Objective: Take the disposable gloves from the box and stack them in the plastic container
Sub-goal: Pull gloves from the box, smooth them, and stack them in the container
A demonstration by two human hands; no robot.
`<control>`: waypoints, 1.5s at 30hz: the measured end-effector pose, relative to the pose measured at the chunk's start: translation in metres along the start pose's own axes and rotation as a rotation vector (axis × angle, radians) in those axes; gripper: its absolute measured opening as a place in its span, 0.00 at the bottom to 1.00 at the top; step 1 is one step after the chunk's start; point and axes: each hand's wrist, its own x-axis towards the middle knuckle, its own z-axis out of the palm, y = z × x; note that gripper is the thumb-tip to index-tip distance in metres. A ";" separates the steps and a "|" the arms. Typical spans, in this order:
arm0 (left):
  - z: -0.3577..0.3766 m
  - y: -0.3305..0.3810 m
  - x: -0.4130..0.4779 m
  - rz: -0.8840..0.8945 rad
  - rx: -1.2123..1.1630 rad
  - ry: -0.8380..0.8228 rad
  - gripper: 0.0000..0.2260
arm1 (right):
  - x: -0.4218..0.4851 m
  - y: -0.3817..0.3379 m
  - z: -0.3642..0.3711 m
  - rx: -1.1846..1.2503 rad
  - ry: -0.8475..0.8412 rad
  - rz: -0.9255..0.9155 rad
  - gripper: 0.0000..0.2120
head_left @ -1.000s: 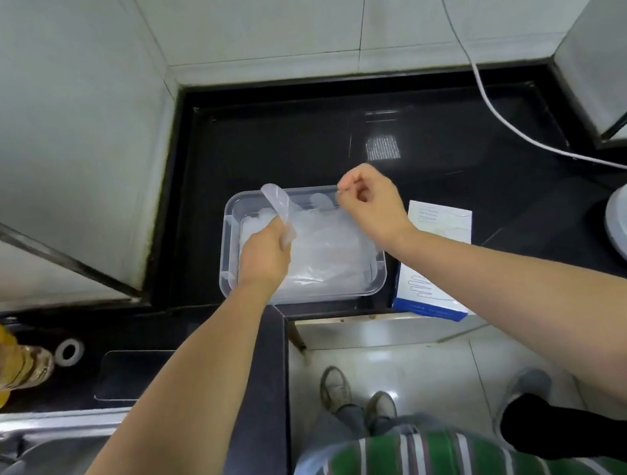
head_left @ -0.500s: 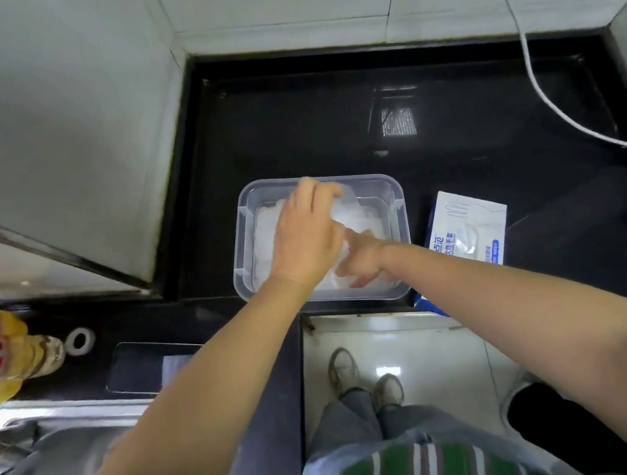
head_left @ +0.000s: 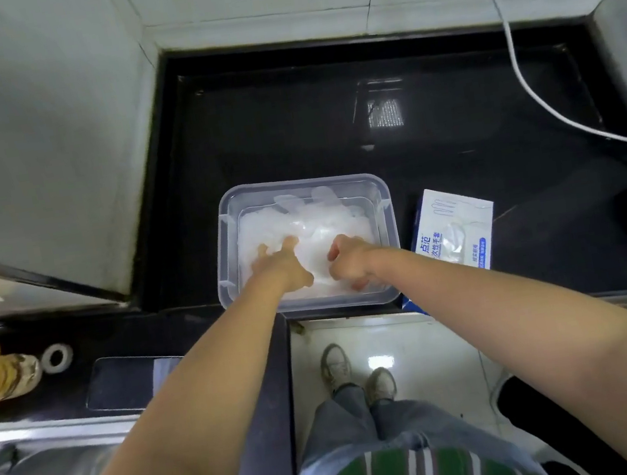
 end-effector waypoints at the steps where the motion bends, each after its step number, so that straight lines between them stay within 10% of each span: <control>1: 0.001 0.000 0.002 -0.012 0.006 -0.009 0.38 | 0.001 -0.001 0.001 -0.027 0.000 0.017 0.20; 9: 0.000 0.003 0.003 -0.071 0.080 -0.046 0.40 | -0.001 -0.003 0.000 -0.111 0.031 -0.003 0.33; 15: -0.026 0.040 -0.030 -0.021 0.275 0.300 0.10 | -0.030 -0.011 -0.036 0.204 0.160 -0.375 0.13; 23: -0.027 0.125 -0.064 0.267 -0.052 0.416 0.12 | -0.050 0.057 -0.093 0.304 0.618 -0.217 0.08; 27: 0.006 0.169 -0.073 0.443 -0.244 0.287 0.08 | -0.055 0.122 -0.092 0.011 0.547 0.033 0.10; 36: 0.078 0.179 -0.048 0.236 -0.105 -0.016 0.24 | -0.050 0.140 -0.061 -0.311 0.519 0.054 0.13; 45: 0.081 0.171 -0.036 0.262 -0.167 -0.080 0.25 | -0.045 0.149 -0.062 -0.061 0.592 0.063 0.07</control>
